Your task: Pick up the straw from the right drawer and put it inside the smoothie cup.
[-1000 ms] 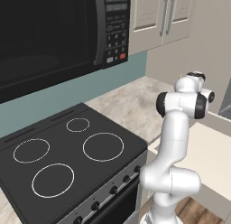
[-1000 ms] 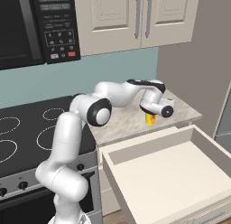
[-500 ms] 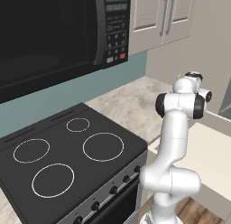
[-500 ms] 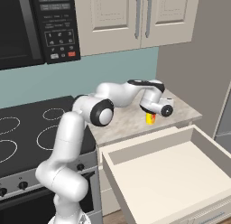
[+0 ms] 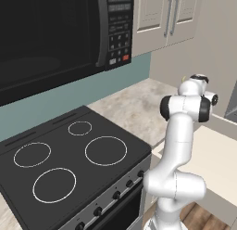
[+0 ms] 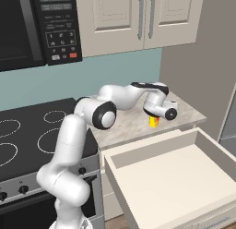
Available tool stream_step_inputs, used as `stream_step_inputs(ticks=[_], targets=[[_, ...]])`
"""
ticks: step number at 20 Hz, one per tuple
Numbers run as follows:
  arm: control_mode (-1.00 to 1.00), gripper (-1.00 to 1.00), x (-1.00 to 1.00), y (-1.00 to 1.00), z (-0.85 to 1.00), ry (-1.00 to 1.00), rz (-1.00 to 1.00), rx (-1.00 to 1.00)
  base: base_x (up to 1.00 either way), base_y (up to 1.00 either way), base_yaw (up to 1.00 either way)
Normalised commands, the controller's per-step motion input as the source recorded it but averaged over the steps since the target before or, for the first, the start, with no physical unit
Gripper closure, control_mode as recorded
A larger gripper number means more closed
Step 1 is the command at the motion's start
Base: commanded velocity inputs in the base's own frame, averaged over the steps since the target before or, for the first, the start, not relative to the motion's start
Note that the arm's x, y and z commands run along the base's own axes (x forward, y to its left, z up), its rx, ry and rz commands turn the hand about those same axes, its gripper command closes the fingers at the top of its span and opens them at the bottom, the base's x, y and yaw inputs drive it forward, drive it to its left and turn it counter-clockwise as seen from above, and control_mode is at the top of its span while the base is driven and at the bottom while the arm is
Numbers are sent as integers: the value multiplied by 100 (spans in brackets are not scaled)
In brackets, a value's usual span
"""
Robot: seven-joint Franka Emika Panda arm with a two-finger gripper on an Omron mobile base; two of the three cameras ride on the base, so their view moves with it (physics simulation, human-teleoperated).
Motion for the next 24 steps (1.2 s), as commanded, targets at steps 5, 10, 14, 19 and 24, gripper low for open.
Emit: stream_step_inputs(ticks=[5, 10, 14, 19, 24], targets=[[-100, 100, -5, 0, 0, 0, 0, 0, 0, 0, 0], [-100, 100, -10, 0, 0, 0, 0, 0, 0, 0, 0], [-100, 100, 0, 0, 0, 0, 0, 0, 0, 0, 0], [-100, 100, 0, 5, 0, 0, 0, 0, 0, 0, 0], [-100, -100, 0, 2, 0, 0, 0, 0, 0, 0, 0]])
